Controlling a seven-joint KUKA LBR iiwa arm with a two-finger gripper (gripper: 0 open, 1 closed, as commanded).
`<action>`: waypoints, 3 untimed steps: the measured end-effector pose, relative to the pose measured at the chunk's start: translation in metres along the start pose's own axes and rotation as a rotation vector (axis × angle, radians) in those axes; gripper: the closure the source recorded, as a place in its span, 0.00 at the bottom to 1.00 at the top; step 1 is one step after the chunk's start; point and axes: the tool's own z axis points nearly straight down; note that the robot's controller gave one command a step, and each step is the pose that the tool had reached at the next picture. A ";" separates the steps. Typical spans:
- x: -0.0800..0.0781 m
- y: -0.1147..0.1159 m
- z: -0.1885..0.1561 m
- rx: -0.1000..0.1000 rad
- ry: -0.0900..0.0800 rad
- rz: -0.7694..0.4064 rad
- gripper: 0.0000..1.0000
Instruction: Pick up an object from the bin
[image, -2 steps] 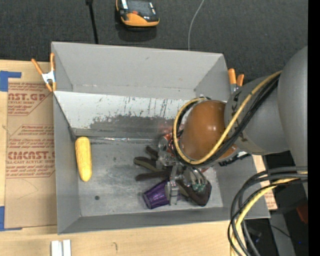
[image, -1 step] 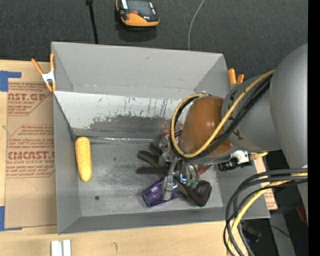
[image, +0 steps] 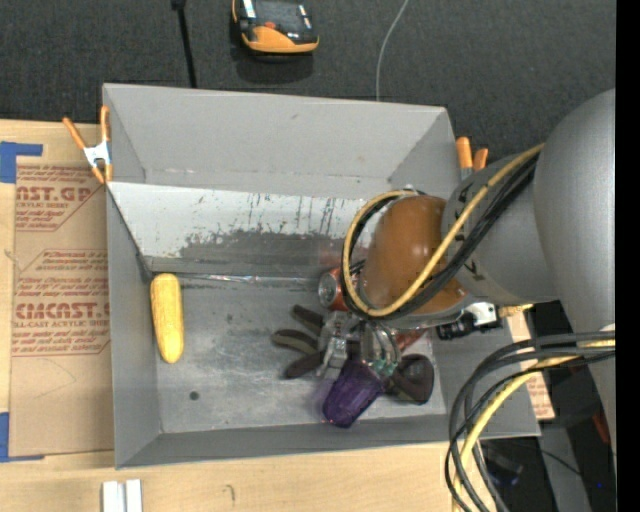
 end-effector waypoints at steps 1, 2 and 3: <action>0.000 0.000 0.000 0.000 0.000 0.000 1.00; 0.000 0.000 -0.001 0.001 0.002 0.000 1.00; -0.001 0.001 -0.002 0.002 0.005 -0.001 1.00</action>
Offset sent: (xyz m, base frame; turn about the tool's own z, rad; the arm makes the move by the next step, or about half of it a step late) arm -0.0001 -0.0001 0.0024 0.0000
